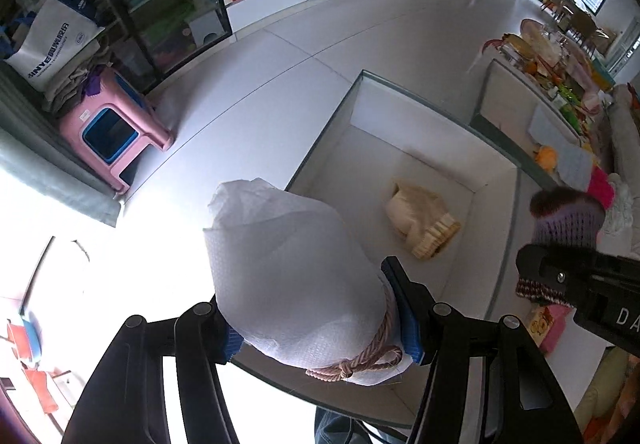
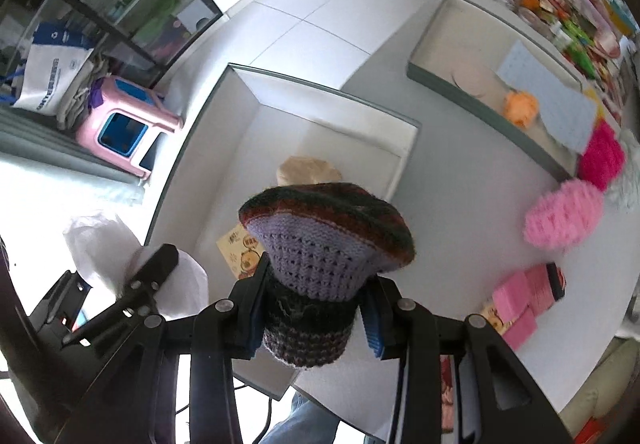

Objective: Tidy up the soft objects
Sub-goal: 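Carry the knitted cuff and white bundle over the white box with both tools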

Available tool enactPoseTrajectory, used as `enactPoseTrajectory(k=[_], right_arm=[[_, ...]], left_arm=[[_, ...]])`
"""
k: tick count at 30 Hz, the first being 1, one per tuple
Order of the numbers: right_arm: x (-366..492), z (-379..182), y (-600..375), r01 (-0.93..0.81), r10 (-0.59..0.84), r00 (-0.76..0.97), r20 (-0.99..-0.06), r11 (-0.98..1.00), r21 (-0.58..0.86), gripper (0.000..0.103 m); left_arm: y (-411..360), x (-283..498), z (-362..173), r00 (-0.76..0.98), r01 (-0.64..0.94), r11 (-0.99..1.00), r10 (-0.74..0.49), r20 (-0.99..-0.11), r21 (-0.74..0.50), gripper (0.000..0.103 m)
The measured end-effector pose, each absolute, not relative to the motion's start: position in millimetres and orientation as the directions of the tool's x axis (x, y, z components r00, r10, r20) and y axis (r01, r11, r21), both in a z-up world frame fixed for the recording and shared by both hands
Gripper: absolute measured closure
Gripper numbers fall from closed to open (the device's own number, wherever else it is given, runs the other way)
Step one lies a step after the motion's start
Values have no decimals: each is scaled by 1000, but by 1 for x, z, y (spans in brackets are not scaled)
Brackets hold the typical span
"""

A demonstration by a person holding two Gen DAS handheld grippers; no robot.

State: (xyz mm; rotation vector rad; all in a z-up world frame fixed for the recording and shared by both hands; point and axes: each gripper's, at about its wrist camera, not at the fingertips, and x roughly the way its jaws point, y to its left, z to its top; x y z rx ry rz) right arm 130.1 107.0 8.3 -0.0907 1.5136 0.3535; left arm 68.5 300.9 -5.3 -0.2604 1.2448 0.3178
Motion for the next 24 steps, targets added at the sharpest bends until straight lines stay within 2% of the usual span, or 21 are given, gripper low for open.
enactPoseTrajectory(k=[24], right_arm=[[146,-17,131,-312,121,-9,-993,943,117,60]], left_arm=[[303,86,-36,235,-370,929,87,-968,-6,41]])
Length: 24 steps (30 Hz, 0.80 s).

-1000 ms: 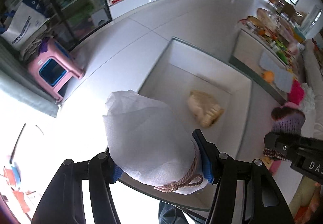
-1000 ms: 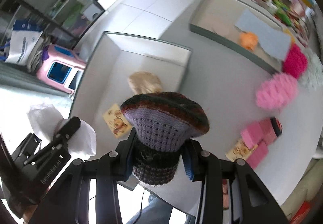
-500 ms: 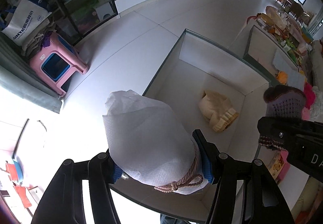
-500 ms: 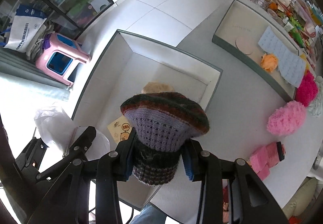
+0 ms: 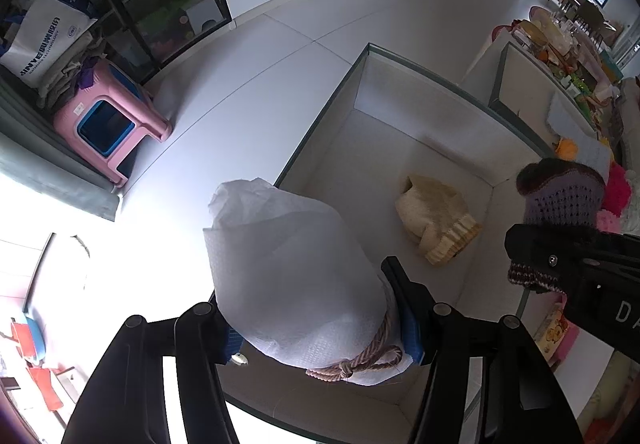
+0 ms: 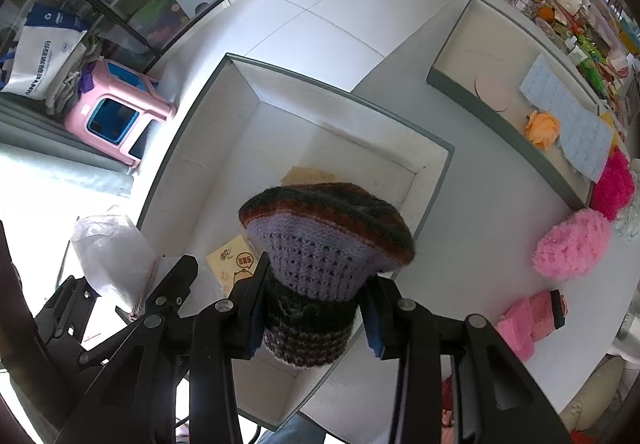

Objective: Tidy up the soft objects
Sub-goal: 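Carry the knitted cuff and white bundle over the white box with both tools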

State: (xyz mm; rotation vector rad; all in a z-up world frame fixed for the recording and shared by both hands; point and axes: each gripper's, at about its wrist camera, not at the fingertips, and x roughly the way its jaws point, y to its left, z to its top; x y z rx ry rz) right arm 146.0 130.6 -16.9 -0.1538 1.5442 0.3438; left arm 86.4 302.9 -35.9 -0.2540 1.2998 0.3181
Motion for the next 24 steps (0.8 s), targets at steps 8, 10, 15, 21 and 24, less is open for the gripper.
enactPoseTrajectory(k=[8,10,15,21,24], right_arm=[[148,-25,135,-321,107,-22,-994,941,109,60],[148,-27,137,-319,103,-28,-994,942,106,60],[148,-32,139,-322,98,-37,-995,941,105,60],[150,-37,141,-327,88,-47,-995,940,99,60],[150,-40,140,-318,90,-50,-995,943,101,60]], left_arm=[[304,88,-43,216,-368,930,82,-973,-3,41],[304,88,-44,212,-366,930,83,-974,-1,41],[306,87,-48,201,-368,930,79,-976,-1,41],[306,89,-51,195,-367,930,77,-978,0,41],[306,89,-52,193,-366,930,75,-978,-1,41]])
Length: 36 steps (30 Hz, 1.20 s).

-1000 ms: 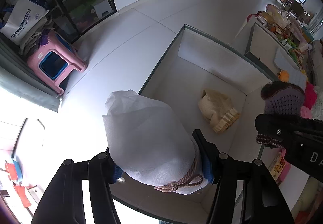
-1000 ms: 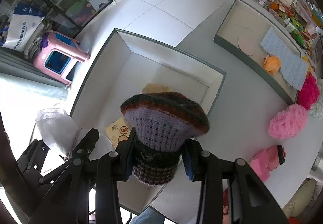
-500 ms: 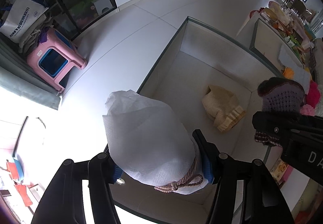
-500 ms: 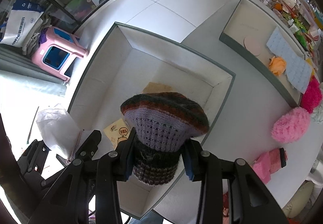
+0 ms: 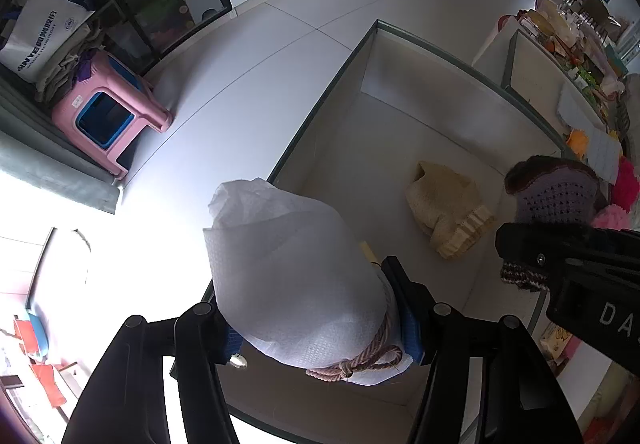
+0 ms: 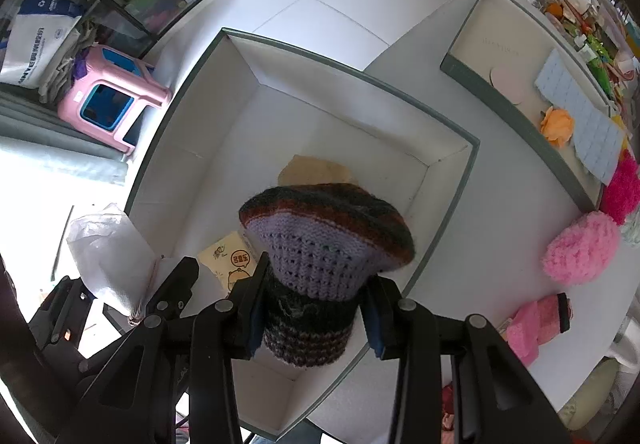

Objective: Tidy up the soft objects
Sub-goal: 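Carry the knitted cuff and white bundle over the white box with both tools, then open both tools to drop the cuff and bundle into the box, then move both tools back toward the pink sponges on the table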

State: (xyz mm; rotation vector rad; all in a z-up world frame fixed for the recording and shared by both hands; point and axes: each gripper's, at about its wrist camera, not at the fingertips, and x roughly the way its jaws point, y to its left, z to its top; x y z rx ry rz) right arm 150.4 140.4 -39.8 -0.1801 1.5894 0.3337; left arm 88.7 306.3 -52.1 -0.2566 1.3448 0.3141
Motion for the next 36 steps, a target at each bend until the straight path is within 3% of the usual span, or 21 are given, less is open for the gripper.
enactPoseTrajectory(k=[4,8,10,13,15,26,36], right_arm=[[151,-41,139,-314,102,-51,-993,943,113,55],[152,-38,134,-292,131,-50,-990,946,140,22],[153,-35,131,-283,139,-44,-989,948,146,21],[153,-31,125,-272,139,-34,-990,952,143,13],[152,-28,120,-263,139,-22,-990,955,140,0],[127,-22,61,-146,139,-10,-990,979,139,0],[80,-27,-46,77,123,-12,-992,990,122,0]], left_arm=[[304,89,-52,202,-355,935,67,-977,-9,41],[302,86,-50,214,-355,935,78,-974,-3,15],[302,85,-50,214,-358,934,63,-975,-18,0],[300,85,-47,216,-357,934,79,-973,-4,1],[298,84,-47,213,-354,935,81,-974,0,1],[280,80,-43,182,-313,950,40,-982,-19,1],[203,88,-31,189,-115,993,31,-982,9,1]])
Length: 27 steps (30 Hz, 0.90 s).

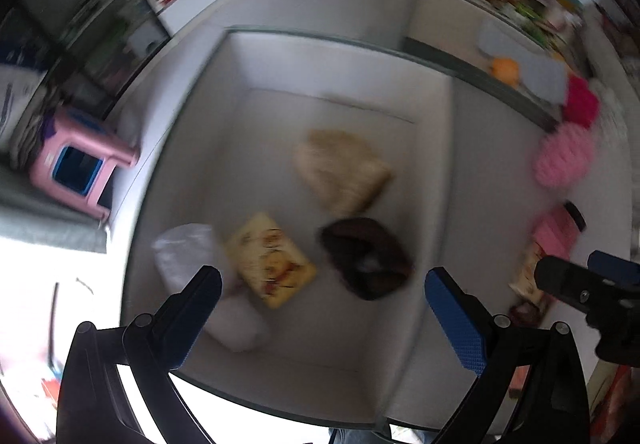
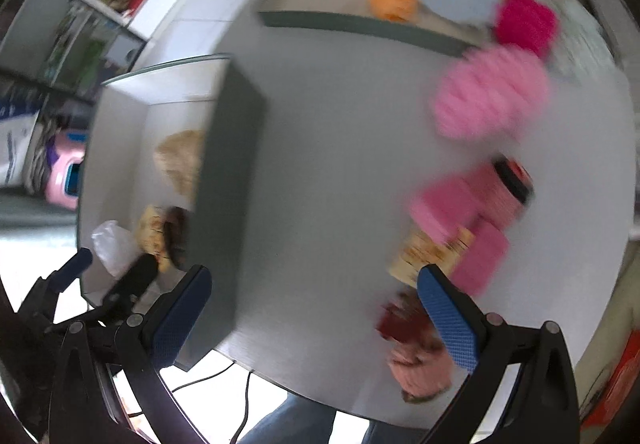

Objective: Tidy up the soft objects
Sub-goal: 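Move both tools back toward the pink sponges on the table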

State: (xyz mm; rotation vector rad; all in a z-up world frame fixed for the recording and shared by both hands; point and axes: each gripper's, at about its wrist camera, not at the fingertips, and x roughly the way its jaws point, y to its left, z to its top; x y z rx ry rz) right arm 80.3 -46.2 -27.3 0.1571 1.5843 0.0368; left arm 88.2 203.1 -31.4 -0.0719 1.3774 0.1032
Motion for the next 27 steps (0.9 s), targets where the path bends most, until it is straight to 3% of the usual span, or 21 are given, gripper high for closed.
enactPoseTrajectory(k=[13,20,27], right_arm=[[-20,-57,-163,354,116,-64,-991,931,86,0],[-52,-65,-195,447,142,-65,-988,889,98,0],[-72,-70,-214,501,167,-66,-984,858,113,0]], left_arm=[[74,86,-50,115,191,982,-18,-993,4,1],[18,104,-88,50,254,966,-54,-997,-40,1],[-27,120,-128,9,341,940,-13,-1000,-9,1]])
